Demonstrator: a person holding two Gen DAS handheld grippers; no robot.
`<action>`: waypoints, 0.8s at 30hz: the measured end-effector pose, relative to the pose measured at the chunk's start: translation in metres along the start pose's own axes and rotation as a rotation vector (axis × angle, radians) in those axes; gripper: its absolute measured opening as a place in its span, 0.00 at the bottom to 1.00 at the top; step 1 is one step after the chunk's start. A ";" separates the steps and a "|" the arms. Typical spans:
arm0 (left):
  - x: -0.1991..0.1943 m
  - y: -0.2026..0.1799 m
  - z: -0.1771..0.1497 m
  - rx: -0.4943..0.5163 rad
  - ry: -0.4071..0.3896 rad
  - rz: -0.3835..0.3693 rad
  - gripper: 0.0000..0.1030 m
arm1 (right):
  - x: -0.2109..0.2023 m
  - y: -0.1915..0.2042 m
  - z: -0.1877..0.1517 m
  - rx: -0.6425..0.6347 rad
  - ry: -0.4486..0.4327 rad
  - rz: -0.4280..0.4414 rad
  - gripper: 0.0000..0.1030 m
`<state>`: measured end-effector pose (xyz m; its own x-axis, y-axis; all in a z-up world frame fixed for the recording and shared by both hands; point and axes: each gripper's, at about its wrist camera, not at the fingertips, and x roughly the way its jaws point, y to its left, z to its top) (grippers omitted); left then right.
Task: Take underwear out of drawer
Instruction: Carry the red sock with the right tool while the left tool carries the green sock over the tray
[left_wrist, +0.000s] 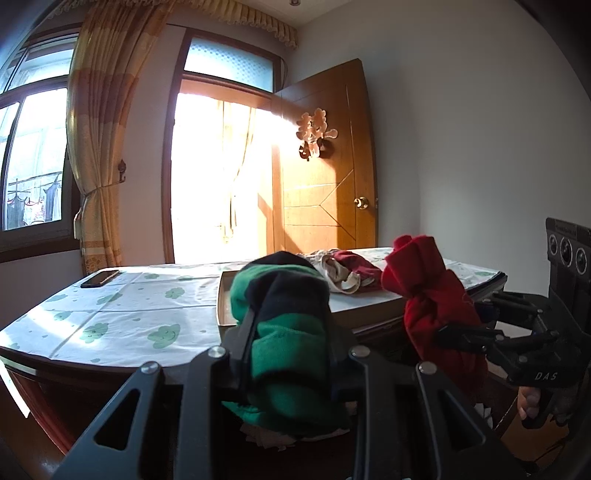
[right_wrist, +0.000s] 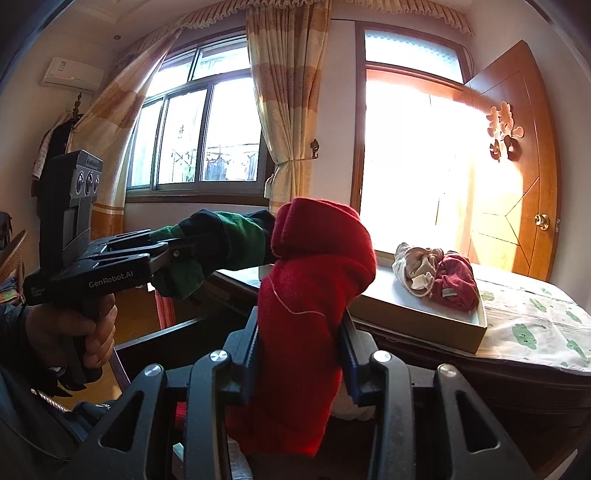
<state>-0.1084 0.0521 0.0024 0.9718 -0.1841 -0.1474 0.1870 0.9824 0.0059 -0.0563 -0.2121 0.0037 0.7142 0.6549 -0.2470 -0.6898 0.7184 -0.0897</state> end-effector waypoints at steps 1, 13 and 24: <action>0.001 0.000 0.003 0.007 -0.004 0.003 0.27 | 0.001 -0.001 0.002 -0.003 0.001 -0.001 0.39; 0.024 0.004 0.029 0.024 -0.009 0.026 0.27 | 0.011 -0.020 0.030 0.000 0.001 -0.006 0.39; 0.038 0.012 0.050 0.025 -0.012 0.033 0.27 | 0.017 -0.026 0.041 0.007 0.006 0.008 0.39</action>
<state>-0.0624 0.0558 0.0465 0.9792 -0.1521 -0.1345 0.1581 0.9868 0.0350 -0.0212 -0.2096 0.0413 0.7076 0.6596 -0.2533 -0.6949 0.7146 -0.0805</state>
